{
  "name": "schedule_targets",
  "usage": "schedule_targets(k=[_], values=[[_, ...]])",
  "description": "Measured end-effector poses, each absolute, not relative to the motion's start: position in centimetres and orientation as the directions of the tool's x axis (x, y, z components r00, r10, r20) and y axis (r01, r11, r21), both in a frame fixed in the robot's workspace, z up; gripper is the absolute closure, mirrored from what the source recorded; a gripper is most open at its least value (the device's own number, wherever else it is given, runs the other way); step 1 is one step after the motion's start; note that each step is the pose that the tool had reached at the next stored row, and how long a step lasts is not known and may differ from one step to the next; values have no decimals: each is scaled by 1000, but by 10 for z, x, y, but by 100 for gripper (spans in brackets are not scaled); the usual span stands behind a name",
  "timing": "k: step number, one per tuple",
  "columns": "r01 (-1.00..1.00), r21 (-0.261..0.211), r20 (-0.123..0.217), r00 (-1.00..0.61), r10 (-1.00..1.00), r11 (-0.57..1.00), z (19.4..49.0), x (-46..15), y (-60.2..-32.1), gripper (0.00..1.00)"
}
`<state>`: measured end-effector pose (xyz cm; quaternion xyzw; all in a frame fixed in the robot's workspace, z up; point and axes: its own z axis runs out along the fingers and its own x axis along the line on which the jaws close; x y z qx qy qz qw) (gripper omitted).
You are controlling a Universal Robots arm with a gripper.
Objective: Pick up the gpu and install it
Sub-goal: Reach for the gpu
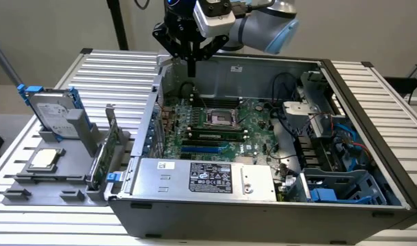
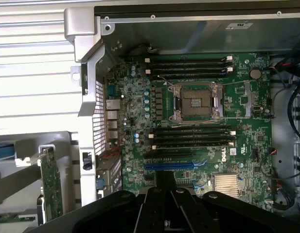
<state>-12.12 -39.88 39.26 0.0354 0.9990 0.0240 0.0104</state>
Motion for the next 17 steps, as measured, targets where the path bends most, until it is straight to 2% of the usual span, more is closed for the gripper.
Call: schedule_targets(k=[17], values=[[71,43,-11,-997,71,997,384,-162,-417,89]])
